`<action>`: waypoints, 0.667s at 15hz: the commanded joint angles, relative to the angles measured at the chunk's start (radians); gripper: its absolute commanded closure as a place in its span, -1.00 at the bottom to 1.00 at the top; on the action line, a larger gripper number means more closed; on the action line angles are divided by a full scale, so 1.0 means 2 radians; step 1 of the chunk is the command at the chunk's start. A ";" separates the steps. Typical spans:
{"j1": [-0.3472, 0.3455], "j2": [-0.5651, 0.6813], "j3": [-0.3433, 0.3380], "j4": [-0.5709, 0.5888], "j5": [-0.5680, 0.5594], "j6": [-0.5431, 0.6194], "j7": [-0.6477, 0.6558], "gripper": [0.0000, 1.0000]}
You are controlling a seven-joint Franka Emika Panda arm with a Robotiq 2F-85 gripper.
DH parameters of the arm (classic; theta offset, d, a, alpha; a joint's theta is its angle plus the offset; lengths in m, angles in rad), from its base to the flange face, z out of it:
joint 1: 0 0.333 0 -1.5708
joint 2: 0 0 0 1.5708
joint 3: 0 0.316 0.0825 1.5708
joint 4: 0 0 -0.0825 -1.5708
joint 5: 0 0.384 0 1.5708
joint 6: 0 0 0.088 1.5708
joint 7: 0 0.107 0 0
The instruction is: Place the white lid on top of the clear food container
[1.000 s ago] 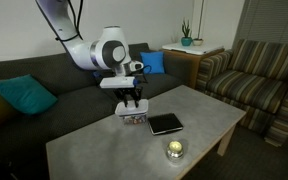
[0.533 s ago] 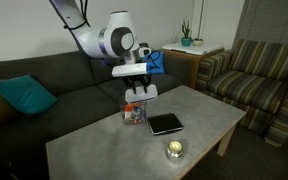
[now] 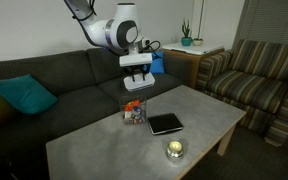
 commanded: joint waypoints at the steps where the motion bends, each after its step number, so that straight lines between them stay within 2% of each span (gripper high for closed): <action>1: 0.000 0.051 0.027 0.072 0.011 -0.044 -0.039 0.42; 10: 0.024 0.135 0.025 0.167 0.036 -0.102 -0.025 0.42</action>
